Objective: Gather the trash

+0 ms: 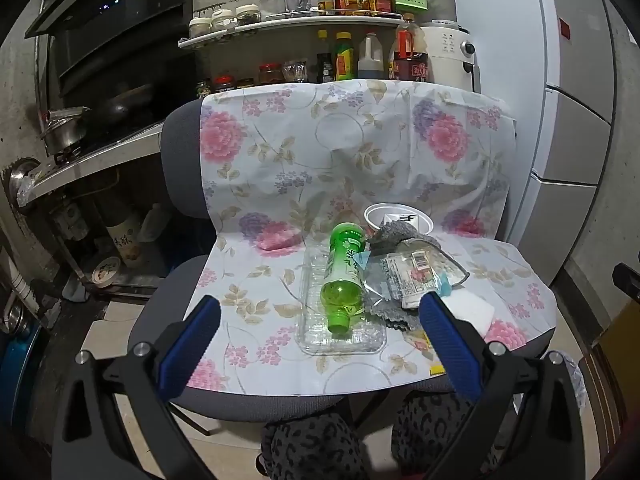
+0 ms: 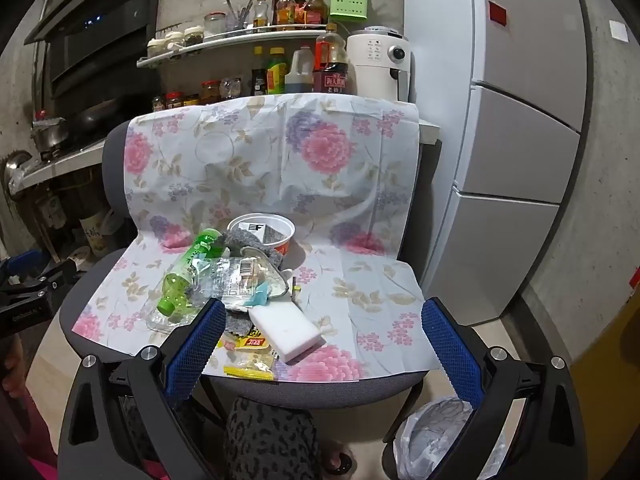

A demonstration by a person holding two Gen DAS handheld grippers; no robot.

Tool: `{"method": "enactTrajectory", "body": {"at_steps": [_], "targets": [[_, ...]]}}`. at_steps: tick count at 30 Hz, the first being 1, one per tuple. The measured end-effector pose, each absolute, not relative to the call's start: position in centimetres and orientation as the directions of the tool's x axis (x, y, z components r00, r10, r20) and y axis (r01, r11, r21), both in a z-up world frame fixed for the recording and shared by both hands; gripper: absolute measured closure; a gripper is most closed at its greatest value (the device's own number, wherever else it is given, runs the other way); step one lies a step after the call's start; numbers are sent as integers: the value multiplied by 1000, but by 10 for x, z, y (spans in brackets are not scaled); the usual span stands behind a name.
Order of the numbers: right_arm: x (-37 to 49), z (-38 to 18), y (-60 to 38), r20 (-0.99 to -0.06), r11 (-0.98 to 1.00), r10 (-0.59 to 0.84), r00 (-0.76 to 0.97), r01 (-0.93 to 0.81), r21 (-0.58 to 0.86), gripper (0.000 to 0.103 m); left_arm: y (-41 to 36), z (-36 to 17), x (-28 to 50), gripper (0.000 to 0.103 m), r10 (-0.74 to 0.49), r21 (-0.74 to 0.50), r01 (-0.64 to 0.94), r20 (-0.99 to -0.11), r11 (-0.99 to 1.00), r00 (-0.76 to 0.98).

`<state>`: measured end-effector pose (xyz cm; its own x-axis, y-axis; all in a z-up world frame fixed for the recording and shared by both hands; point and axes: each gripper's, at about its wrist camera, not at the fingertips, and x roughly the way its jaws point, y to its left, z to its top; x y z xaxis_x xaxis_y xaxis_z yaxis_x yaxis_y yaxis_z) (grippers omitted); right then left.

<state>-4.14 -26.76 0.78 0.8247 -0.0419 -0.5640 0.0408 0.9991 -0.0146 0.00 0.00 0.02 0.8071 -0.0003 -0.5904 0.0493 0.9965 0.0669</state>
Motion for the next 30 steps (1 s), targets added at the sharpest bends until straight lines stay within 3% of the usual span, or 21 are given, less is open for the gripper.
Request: {"method": "enactTrajectory", "body": {"at_steps": [30], "targets": [[-40, 5, -268, -564, 999, -47, 824, 45, -18, 6, 1, 1, 0, 6, 0, 68, 49, -591, 997, 807]]}}
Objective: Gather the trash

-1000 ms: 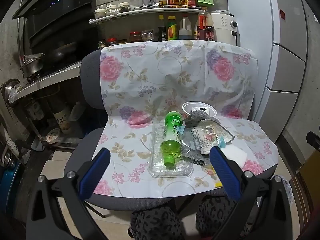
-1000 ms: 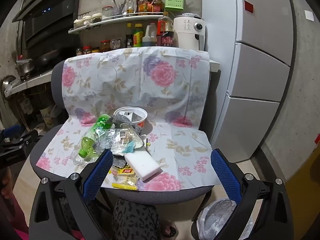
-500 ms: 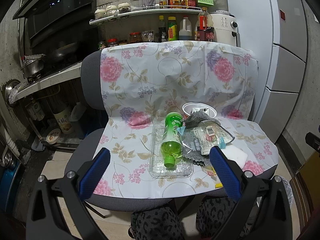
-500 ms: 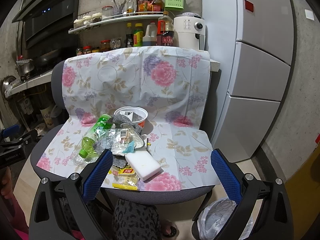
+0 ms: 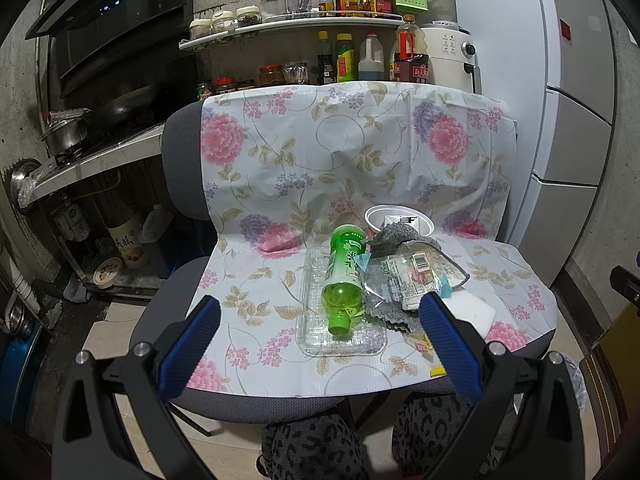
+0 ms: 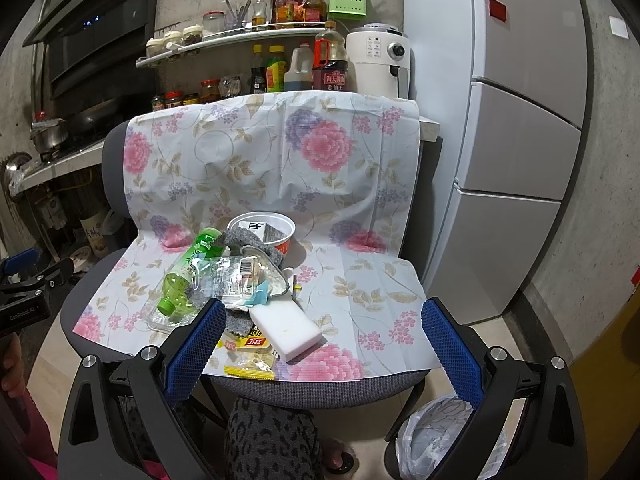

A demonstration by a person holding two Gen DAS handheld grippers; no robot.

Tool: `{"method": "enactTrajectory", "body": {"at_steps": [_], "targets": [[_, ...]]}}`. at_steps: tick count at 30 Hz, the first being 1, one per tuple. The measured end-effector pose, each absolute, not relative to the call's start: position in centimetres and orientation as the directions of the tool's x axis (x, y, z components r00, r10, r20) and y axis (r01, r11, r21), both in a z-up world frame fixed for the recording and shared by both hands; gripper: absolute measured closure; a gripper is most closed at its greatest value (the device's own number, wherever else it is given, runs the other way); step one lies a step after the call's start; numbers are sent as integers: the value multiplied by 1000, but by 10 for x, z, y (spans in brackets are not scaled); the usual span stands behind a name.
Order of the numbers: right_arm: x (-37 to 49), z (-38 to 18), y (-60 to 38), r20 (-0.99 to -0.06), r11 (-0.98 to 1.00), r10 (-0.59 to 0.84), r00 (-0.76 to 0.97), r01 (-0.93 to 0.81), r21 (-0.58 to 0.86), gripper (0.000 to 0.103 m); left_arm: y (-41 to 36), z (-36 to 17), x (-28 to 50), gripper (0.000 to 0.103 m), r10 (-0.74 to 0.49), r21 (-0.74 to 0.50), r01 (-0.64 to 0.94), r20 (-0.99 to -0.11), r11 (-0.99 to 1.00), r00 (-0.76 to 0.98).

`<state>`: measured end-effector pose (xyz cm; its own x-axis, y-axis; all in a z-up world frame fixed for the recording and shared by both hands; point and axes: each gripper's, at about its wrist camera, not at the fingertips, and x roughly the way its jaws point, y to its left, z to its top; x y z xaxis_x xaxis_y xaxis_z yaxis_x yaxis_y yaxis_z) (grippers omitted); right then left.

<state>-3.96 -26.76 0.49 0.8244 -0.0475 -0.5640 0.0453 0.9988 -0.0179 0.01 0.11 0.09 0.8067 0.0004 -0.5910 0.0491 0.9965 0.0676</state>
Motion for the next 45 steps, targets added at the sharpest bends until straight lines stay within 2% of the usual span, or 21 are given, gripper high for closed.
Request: {"method": "enactTrajectory", "body": {"at_steps": [25, 26, 27, 29, 32, 35, 38, 41, 45], "targets": [[-35, -13, -261, -579, 999, -33, 815, 41, 1, 6, 11, -11, 7, 6, 11, 61, 34, -612, 998, 791], [-26, -19, -265, -543, 995, 19, 839, 39, 96, 6, 12, -13, 11, 6, 7, 51, 32, -630, 998, 777], [-23, -21, -264, -547, 994, 24, 837, 37, 101, 6, 14, -18, 15, 6, -1, 32, 30, -667, 999, 745], [-16, -21, -264, -536, 986, 67, 841, 27, 166, 6, 17, -23, 21, 6, -13, 6, 24, -687, 1000, 727], [-5, -27, -260, -550, 987, 92, 830, -2, 162, 6, 22, -33, 29, 6, -19, -12, 15, -708, 1000, 706], [7, -34, -255, -577, 993, 88, 812, -28, 112, 6, 25, -45, 39, 6, -51, -45, 28, -676, 999, 735], [23, -47, -248, -633, 991, 131, 763, -80, 109, 6, 24, -56, 47, 6, -40, -18, 39, -679, 999, 733], [38, -54, -234, -582, 990, 138, 801, -129, 57, 6, 27, -66, 59, 6, -49, -43, 27, -687, 999, 725], [55, -69, -220, -581, 979, 198, 789, -186, 82, 6, 28, -83, 76, 6, 6, 6, -3, -704, 1000, 711]]}}
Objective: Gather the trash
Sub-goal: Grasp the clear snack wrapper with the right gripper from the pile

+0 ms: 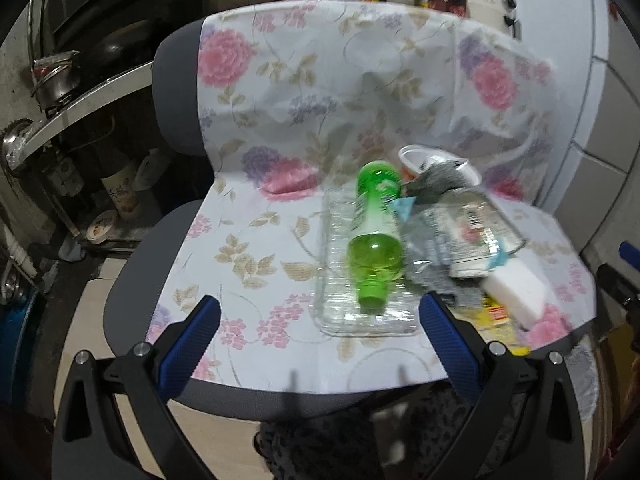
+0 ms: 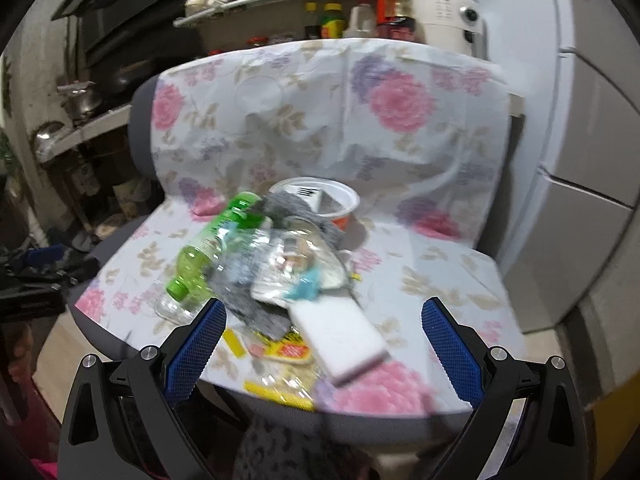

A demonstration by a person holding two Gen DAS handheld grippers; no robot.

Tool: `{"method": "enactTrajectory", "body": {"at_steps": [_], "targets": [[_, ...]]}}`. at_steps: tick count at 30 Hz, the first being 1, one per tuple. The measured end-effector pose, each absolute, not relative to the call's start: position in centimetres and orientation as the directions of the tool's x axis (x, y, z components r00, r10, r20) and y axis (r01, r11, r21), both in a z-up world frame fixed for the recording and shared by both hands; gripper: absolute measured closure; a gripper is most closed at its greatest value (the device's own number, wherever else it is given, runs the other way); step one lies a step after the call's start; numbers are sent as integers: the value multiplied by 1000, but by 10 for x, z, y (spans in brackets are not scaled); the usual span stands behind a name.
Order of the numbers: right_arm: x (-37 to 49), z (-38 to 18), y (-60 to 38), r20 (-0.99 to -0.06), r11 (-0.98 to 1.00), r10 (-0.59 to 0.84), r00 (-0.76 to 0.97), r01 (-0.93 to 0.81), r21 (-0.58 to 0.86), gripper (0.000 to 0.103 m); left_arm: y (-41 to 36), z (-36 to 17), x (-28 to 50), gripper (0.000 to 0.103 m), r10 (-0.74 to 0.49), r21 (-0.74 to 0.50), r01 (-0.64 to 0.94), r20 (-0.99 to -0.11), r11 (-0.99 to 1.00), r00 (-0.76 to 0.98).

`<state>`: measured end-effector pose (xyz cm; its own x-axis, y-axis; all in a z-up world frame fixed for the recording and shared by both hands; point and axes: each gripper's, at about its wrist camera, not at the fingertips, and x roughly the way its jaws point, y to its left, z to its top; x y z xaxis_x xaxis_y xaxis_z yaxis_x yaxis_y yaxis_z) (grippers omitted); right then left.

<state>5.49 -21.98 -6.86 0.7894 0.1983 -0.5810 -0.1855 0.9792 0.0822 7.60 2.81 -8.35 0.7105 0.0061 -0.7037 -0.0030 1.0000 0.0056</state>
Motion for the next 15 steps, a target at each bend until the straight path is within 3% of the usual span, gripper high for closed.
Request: {"method": "enactTrajectory", "body": {"at_steps": [7, 15], "targets": [[98, -98, -196, -682, 969, 205, 702, -243, 41, 6, 29, -110, 102, 6, 23, 49, 18, -725, 999, 688], [140, -120, -190, -696, 962, 234, 679, -265, 65, 12, 31, -128, 126, 6, 11, 40, 29, -758, 999, 652]]}}
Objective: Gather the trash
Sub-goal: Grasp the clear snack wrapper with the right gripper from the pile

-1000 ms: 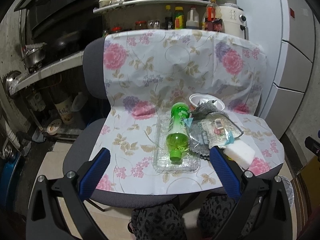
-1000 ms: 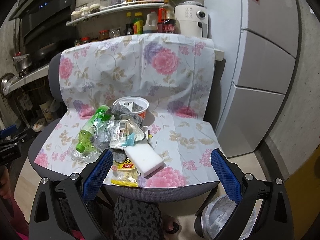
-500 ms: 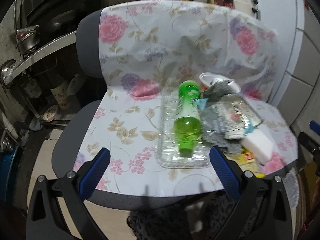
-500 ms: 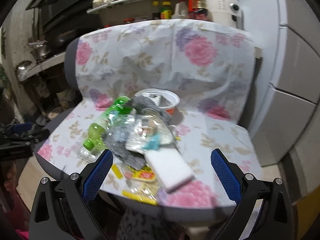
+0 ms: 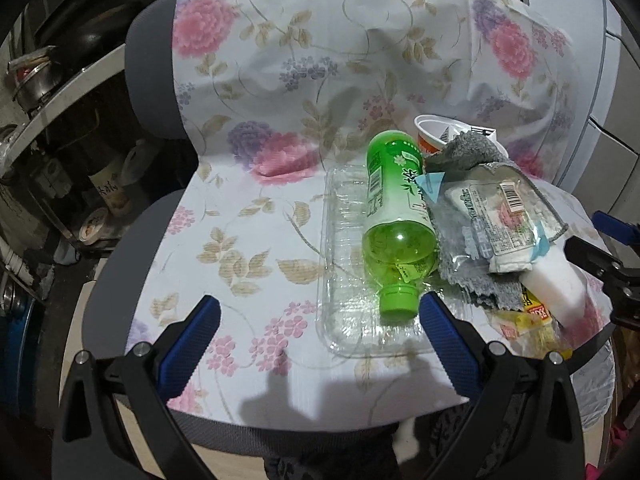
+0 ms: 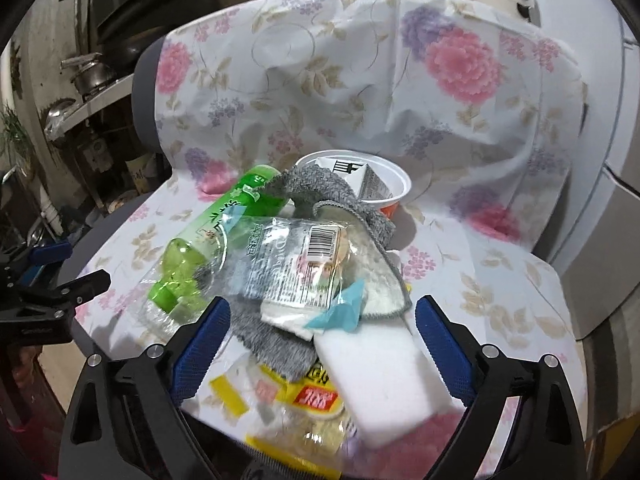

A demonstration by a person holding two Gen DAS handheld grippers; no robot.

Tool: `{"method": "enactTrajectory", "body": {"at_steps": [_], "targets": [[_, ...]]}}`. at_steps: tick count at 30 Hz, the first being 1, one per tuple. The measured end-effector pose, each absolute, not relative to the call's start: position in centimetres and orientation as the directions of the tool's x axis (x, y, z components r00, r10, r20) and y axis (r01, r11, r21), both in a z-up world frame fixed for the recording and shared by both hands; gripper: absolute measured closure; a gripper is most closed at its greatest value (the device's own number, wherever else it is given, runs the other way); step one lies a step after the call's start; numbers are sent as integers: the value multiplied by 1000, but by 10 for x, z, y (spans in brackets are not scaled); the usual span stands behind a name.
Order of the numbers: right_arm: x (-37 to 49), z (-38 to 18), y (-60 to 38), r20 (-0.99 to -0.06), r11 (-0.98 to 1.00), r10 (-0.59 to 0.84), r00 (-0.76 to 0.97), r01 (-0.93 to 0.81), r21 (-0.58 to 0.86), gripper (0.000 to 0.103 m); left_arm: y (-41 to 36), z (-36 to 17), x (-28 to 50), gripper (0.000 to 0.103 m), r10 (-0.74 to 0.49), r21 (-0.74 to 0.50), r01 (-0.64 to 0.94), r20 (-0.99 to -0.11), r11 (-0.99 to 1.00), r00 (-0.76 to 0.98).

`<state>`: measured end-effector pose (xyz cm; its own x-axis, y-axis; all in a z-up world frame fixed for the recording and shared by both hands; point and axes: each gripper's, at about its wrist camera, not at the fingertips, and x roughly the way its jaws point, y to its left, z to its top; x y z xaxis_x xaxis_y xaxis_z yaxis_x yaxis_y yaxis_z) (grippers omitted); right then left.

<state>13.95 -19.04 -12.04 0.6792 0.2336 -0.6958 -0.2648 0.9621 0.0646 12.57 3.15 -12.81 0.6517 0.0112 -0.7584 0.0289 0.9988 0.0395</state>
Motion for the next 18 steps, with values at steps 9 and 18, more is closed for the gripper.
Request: {"method": "enactTrajectory", "body": {"at_steps": [9, 18], "targets": [[183, -147, -196, -732, 950, 286, 618, -286, 129, 44, 34, -146, 147, 7, -23, 1, 39, -796, 999, 605], [217, -169, -200, -733, 917, 391, 557, -309, 254, 23, 29, -153, 157, 9, -27, 4, 50, -805, 999, 593]]}}
